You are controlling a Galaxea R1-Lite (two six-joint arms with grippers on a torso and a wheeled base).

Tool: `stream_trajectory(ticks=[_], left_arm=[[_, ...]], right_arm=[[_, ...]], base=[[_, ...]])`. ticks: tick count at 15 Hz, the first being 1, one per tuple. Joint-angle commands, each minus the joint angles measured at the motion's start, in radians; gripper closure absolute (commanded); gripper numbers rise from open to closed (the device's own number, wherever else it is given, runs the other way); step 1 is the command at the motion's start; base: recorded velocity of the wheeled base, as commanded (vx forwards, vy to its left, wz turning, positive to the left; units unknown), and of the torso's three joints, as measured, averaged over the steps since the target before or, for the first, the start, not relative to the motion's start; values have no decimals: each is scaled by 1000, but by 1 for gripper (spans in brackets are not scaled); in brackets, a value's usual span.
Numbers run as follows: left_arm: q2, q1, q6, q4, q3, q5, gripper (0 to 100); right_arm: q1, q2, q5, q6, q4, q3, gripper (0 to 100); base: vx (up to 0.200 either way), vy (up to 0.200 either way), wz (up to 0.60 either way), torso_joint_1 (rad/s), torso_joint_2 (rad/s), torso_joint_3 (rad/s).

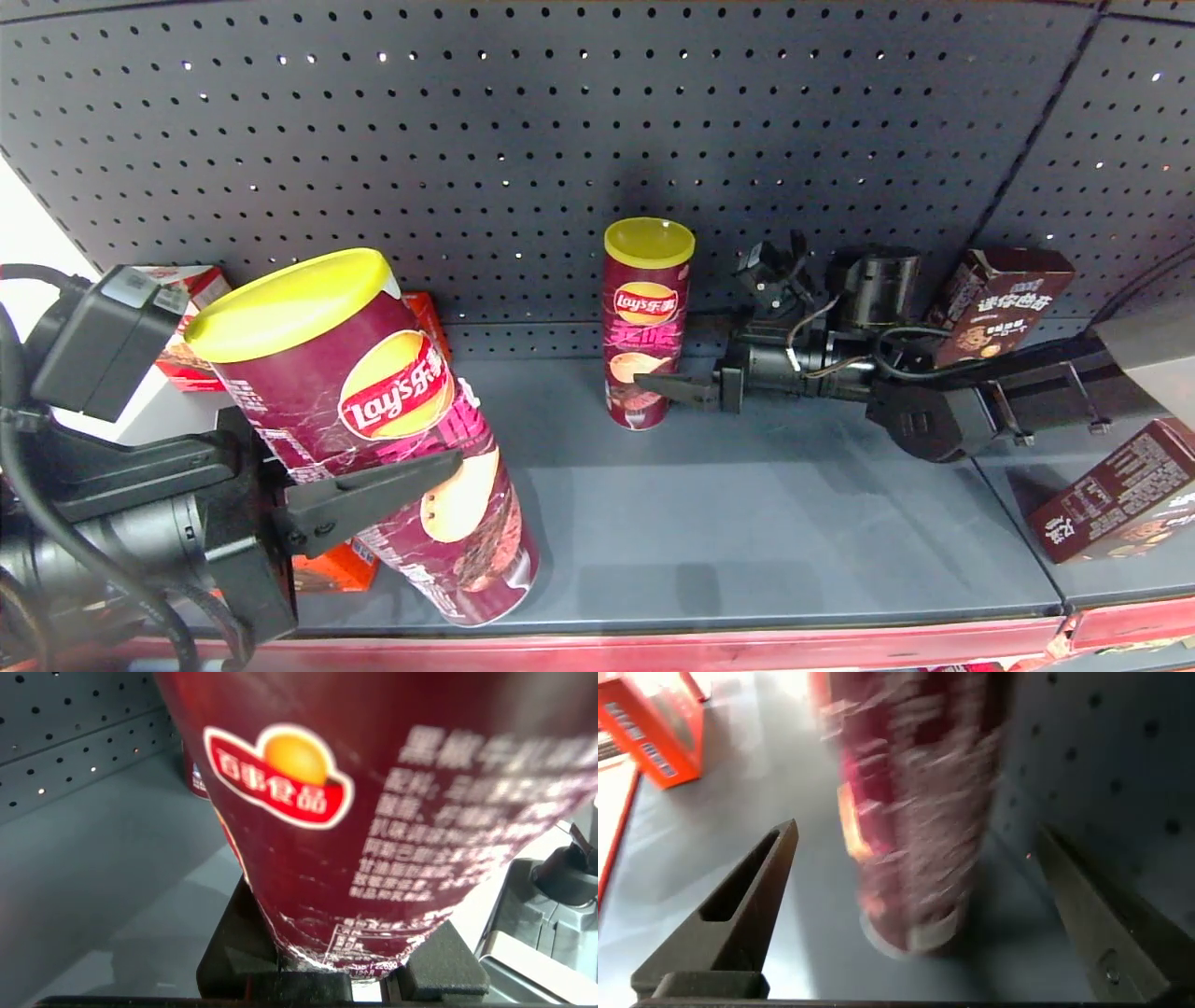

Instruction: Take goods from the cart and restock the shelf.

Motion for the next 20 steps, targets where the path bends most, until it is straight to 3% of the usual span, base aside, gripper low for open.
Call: stream_trajectory(ticks=[1,10,11,20], left_arm=[[1,0,0,-1,0,0,100],[3,3,0,3,2,3,100],[3,3,0,1,2,3,100],[0,3,0,1,2,3,100]], right_arm=[[10,50,1,1,-1,-45,0],[47,139,-4,6,-1,-153,0],[46,139,-5,6,-1,-153,100],[47,43,5,4,1,-98,100]], base=[[0,0,0,0,0,0],[0,0,0,0,0,0],[0,0,0,0,0,0],[0,0,0,0,0,0]])
